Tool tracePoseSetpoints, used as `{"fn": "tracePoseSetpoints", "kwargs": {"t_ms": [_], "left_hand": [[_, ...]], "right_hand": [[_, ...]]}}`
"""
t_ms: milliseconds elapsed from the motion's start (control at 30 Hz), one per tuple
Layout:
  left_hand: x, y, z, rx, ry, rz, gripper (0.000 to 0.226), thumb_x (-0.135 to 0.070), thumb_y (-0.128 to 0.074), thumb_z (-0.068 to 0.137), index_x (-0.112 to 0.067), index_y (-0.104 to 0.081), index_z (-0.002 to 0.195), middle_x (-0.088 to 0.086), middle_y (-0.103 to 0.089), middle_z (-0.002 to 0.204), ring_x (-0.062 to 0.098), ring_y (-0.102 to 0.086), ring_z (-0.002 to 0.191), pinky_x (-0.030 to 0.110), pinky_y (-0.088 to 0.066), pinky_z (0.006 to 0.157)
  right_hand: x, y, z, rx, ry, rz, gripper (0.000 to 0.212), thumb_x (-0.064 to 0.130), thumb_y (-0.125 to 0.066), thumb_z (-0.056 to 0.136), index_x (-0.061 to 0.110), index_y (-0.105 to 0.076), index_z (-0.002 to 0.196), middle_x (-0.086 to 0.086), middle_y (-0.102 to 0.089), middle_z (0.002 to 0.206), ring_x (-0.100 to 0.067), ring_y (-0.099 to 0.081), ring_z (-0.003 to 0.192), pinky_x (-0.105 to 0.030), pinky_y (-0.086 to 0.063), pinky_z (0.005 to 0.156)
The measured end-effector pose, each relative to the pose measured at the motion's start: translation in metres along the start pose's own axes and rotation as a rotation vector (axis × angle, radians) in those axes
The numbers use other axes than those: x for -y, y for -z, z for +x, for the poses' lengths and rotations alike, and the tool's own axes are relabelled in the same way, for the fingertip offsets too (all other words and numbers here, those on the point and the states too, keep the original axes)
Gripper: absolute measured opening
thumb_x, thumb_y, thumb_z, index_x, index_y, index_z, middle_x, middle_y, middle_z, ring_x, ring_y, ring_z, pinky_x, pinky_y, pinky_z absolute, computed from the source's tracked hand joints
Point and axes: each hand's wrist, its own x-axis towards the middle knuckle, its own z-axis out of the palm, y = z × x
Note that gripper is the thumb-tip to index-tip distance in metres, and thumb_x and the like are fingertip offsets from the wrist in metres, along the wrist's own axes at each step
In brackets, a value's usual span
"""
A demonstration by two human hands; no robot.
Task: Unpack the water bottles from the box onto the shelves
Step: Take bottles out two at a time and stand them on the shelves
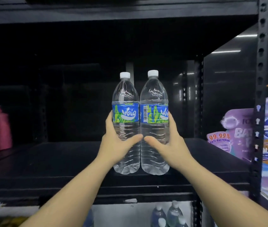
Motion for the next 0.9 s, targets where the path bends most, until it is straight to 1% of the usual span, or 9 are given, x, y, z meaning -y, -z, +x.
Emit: {"fn": "tracePoseSetpoints", "kwargs": {"t_ms": [67,300,467,567,633,700,767,833,900], "left_hand": [[0.001,-0.002,-0.001,-0.003,0.004,-0.012,0.115,-0.043,-0.095,0.071,-0.053,-0.018,0.156,-0.029,-0.064,0.133,-0.003,-0.065,0.12,0.031,-0.05,0.103],[-0.006,-0.032,0.003,0.017,0.001,-0.046,0.111,-0.038,-0.094,0.074,-0.052,-0.02,0.155,-0.035,-0.065,0.124,-0.012,-0.064,0.112,0.019,-0.047,0.092],[-0.013,-0.064,0.005,0.022,0.014,-0.061,0.112,-0.039,-0.094,0.075,-0.053,-0.017,0.156,-0.029,-0.064,0.13,-0.004,-0.064,0.116,0.017,-0.046,0.088],[-0.017,-0.082,0.007,0.029,0.017,-0.075,0.11,-0.037,-0.093,0.077,-0.055,-0.019,0.156,-0.035,-0.064,0.123,-0.016,-0.061,0.109,0.009,-0.042,0.084],[-0.017,-0.093,0.008,0.02,0.021,-0.086,0.109,-0.037,-0.093,0.076,-0.054,-0.021,0.156,-0.035,-0.064,0.124,-0.016,-0.061,0.109,0.009,-0.042,0.085],[-0.015,-0.101,0.009,0.009,0.023,-0.105,0.107,-0.037,-0.093,0.075,-0.053,-0.024,0.155,-0.034,-0.065,0.125,-0.017,-0.063,0.108,0.011,-0.043,0.087],[-0.01,-0.105,0.011,0.002,0.021,-0.117,0.103,-0.035,-0.093,0.076,-0.055,-0.027,0.152,-0.035,-0.066,0.123,-0.017,-0.063,0.108,0.012,-0.043,0.088],[-0.005,-0.106,0.013,-0.001,0.012,-0.135,0.101,-0.033,-0.093,0.076,-0.052,-0.029,0.153,-0.032,-0.067,0.126,-0.012,-0.064,0.113,0.015,-0.045,0.091],[-0.001,-0.107,0.014,-0.001,0.016,-0.147,0.102,-0.032,-0.093,0.076,-0.048,-0.03,0.155,-0.028,-0.067,0.13,-0.007,-0.065,0.117,0.019,-0.046,0.095]], "right_hand": [[-0.001,0.004,-0.003,-0.005,0.009,-0.008,0.1,0.041,-0.085,0.087,0.053,-0.018,0.16,0.036,-0.065,0.13,0.009,-0.065,0.117,-0.024,-0.048,0.1],[-0.01,0.027,-0.002,-0.061,0.001,-0.074,0.101,0.045,-0.086,0.084,0.055,-0.019,0.159,0.04,-0.063,0.129,0.011,-0.065,0.115,-0.015,-0.044,0.094],[-0.023,0.051,0.001,-0.096,-0.016,-0.107,0.101,0.044,-0.087,0.084,0.054,-0.02,0.159,0.042,-0.063,0.127,0.01,-0.065,0.113,-0.015,-0.044,0.093],[-0.033,0.063,0.002,-0.131,-0.038,-0.09,0.106,0.047,-0.087,0.083,0.053,-0.016,0.161,0.04,-0.061,0.133,0.0,-0.068,0.118,-0.028,-0.048,0.104],[-0.04,0.069,0.002,-0.134,-0.057,-0.072,0.105,0.045,-0.086,0.085,0.055,-0.014,0.161,0.038,-0.061,0.134,-0.001,-0.067,0.119,-0.035,-0.049,0.108],[-0.049,0.078,0.005,-0.112,-0.082,-0.028,0.102,0.033,-0.081,0.086,0.056,-0.014,0.161,0.032,-0.067,0.13,0.001,-0.07,0.108,-0.043,-0.054,0.106],[-0.055,0.085,0.006,-0.08,-0.109,0.003,0.102,0.021,-0.075,0.083,0.052,-0.018,0.161,0.02,-0.073,0.122,-0.003,-0.073,0.091,-0.05,-0.058,0.1],[-0.058,0.089,0.006,-0.085,-0.132,0.006,0.104,0.022,-0.082,0.078,0.045,-0.022,0.16,0.012,-0.074,0.118,-0.005,-0.075,0.094,-0.048,-0.058,0.099],[-0.059,0.09,0.005,-0.105,-0.148,-0.015,0.113,0.031,-0.095,0.069,0.041,-0.024,0.157,0.011,-0.068,0.118,-0.001,-0.072,0.099,-0.039,-0.058,0.098]]}}
